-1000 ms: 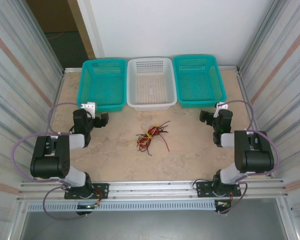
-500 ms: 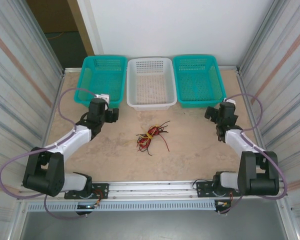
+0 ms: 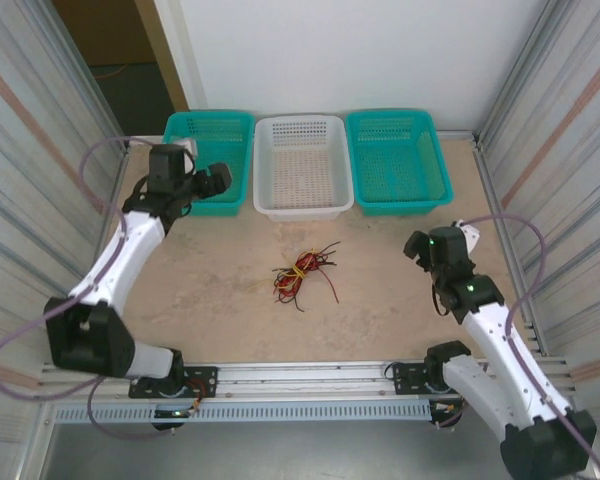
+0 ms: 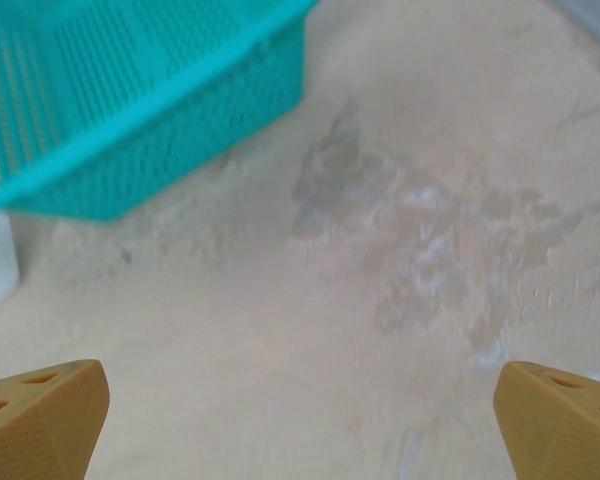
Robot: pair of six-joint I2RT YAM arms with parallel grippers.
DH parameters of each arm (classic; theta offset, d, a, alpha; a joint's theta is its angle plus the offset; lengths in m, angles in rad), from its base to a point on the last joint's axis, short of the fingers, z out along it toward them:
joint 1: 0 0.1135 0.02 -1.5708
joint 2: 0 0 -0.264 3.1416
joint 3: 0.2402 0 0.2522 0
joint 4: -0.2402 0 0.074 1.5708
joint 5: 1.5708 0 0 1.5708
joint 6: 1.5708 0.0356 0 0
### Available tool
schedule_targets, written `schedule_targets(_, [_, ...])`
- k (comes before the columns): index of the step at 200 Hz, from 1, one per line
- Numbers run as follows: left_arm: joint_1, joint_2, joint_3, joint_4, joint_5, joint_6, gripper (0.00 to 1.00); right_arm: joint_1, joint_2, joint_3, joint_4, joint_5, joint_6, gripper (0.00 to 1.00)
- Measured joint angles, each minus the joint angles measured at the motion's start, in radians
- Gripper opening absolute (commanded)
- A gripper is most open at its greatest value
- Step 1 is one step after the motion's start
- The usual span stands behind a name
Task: Untangle the cables
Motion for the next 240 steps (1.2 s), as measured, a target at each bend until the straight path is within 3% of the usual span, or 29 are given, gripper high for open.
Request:
schedule_targets(28, [0.018,0.220,0.079,-0.010,0.115,-0.038,0.84,0.185,0.311,0.282,-0.192,0.018,0.065,0.70])
schedule_targets(50, [0.010,0.303,0.104,-0.018,0.180,-0.065,0.84,0.337,0.481,0.414,-0.240,0.043,0.122,0.72])
schedule_targets(80, [-0.039,0.305,0.113,-0.011,0.240,-0.094,0.84,0.514,0.521,0.402,-0.201,0.039,0.131,0.71])
schedule_targets(121, [-0.066,0.311,0.113,-0.009,0.286,-0.119,0.82,0.472,0.572,0.413,-0.132,-0.090,0.122,0.67])
schedule_targets(166, [-0.068,0.321,0.122,-0.001,0.310,-0.124,0.82,0.490,0.645,0.417,-0.096,-0.189,0.101,0.66])
schedule_targets(240, [-0.096,0.345,0.142,0.009,0.344,-0.132,0.78,0.499,0.679,0.432,-0.047,-0.252,0.101,0.65])
